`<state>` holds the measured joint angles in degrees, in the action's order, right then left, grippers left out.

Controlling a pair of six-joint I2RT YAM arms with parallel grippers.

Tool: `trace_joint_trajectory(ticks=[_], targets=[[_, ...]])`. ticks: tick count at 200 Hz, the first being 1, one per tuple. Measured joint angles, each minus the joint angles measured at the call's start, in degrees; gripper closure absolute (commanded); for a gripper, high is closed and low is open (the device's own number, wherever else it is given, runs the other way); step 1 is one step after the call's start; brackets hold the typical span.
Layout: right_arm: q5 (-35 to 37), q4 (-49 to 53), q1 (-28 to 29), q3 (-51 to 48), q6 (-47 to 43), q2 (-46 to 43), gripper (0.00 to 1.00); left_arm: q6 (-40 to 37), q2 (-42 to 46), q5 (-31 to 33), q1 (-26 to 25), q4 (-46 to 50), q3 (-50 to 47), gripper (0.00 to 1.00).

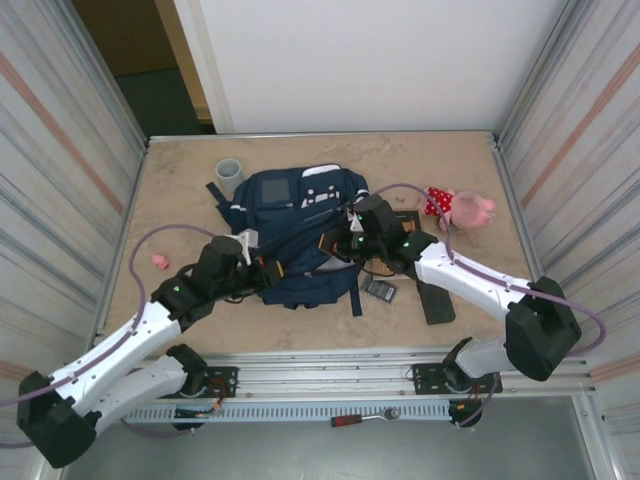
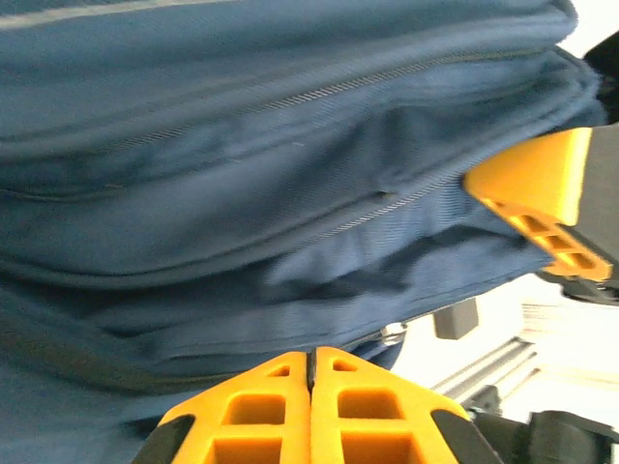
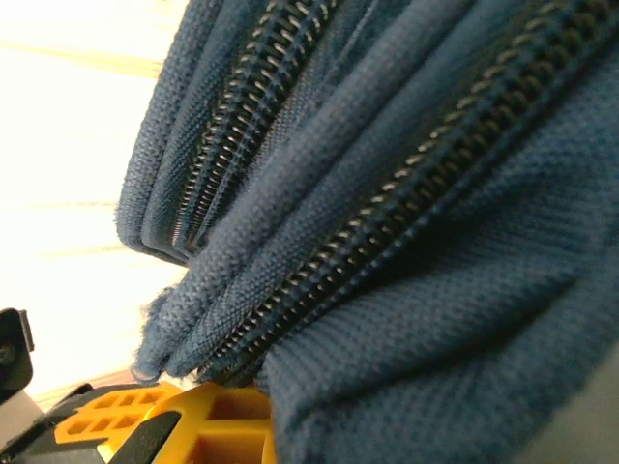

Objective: Pack books, pencil case, and school supplies into a backpack

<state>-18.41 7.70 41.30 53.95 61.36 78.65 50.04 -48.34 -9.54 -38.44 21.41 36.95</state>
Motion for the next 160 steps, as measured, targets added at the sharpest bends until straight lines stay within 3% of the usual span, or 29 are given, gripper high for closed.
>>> trace_joint_trajectory(ticks=[24, 39, 59, 77, 110, 160], targets=[[-1.0, 1.5, -0.9, 0.0, -0.6, -0.4, 1.00, -3.4, 0.1, 0.6, 0.2, 3.2, 0.5, 1.00], [-1.2, 1.6, -0.7, 0.0, -0.5, -0.4, 1.00, -4.3, -0.3, -0.7, 0.2, 2.7, 0.5, 0.81], [-0.7, 1.3, -0.1, 0.1, 0.4, -0.4, 1.00, -5.2, -1.9, -1.0, -1.7, 1.4, 1.3, 0.72], [0.3, 0.8, 1.0, 0.3, 2.5, -0.4, 1.00, -7.5, -4.8, 2.2, -8.0, 2.2, 4.9, 0.64], [1.9, -0.8, 2.8, 1.0, 6.3, -0.4, 1.00, -10.3, -10.4, 11.7, -18.9, 4.5, 13.6, 0.61], [2.8, -1.6, 3.7, 2.5, 8.5, -0.3, 1.00, -9.7, -19.3, 21.7, -22.4, 11.3, 18.2, 0.59]])
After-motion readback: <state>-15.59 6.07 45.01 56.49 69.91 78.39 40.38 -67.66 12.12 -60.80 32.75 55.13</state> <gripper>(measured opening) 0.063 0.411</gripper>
